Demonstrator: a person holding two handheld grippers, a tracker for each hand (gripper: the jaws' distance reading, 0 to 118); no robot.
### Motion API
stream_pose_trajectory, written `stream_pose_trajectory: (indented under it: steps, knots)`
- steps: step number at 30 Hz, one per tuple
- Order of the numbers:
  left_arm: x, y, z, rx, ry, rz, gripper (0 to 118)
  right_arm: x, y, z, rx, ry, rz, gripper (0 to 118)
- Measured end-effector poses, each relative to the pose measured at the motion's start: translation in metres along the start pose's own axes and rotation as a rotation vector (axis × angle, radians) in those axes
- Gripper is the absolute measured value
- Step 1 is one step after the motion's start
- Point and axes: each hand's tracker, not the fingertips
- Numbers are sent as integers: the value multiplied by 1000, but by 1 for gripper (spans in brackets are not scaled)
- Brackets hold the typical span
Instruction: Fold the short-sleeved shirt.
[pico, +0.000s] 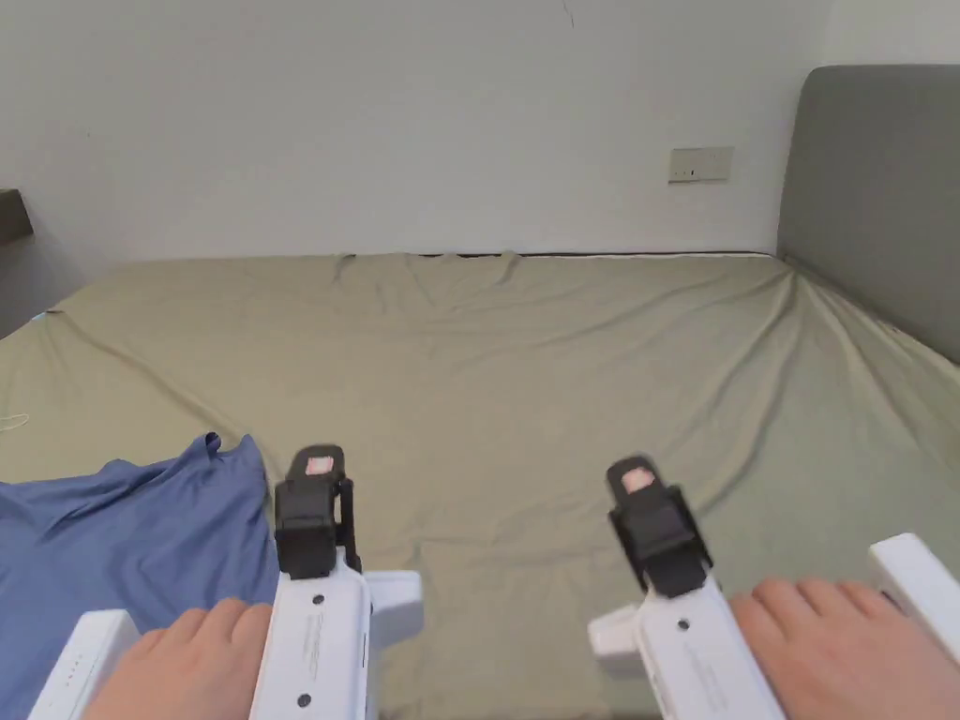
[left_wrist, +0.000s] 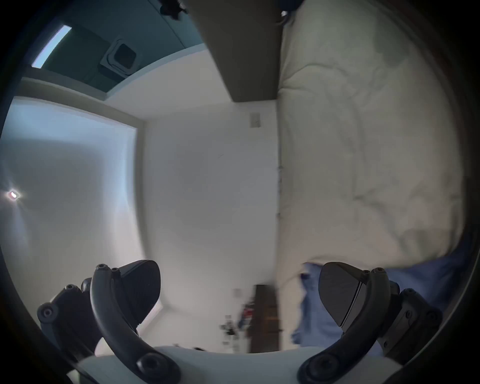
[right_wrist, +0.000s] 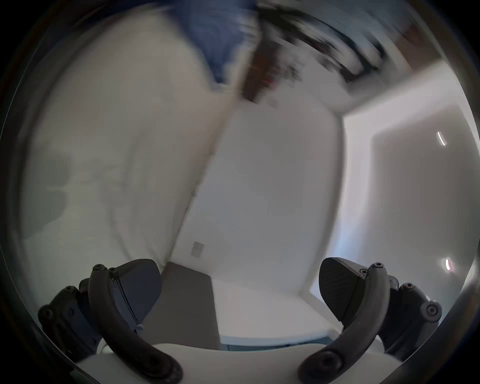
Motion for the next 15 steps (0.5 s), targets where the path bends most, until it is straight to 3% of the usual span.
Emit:
stream_pose_trajectory:
  steps: [2,3,4,5,6,7,8,9,10,12,13,14,15]
  knots:
    - [-9,-1,-3,-43,-132,198,117,14,4,2,37,205,-395,118]
    - [-11,-3,-6,-74,-130,238,116,20,0,1,48,277,-527,118]
    - [-18,-6,-9,-104,-131,344,116,22,-12,-1,29,316,-616,118]
    - [-32,-10,-11,-153,-163,528,116,24,-19,-4,-20,296,-663,118]
    - [-55,-19,-13,-187,-213,800,116,27,-27,-7,-72,257,-716,118]
    - [-83,-36,-15,-228,-258,1201,116,38,-45,-12,-130,237,-918,118]
    - [-104,-58,-16,-229,-281,1575,117,50,-71,-15,-178,243,-1173,118]
    - [-111,-79,-16,-199,-293,1822,117,57,-95,-16,-212,223,-1412,118]
    - [-123,-95,-16,-221,-262,1977,117,61,-120,-15,-253,170,-1674,118]
    - [-120,-110,-14,-253,-151,2071,117,54,-160,-7,-233,78,-2147,118]
    - [-115,-113,-12,-224,-70,1987,118,46,-172,-2,-195,46,-2346,118]
    - [-110,-111,-11,-235,-24,1885,118,38,-176,1,-236,85,-2501,118]
    - [-107,-111,-12,-259,-8,1795,118,41,-178,2,-188,-15,-2398,118]
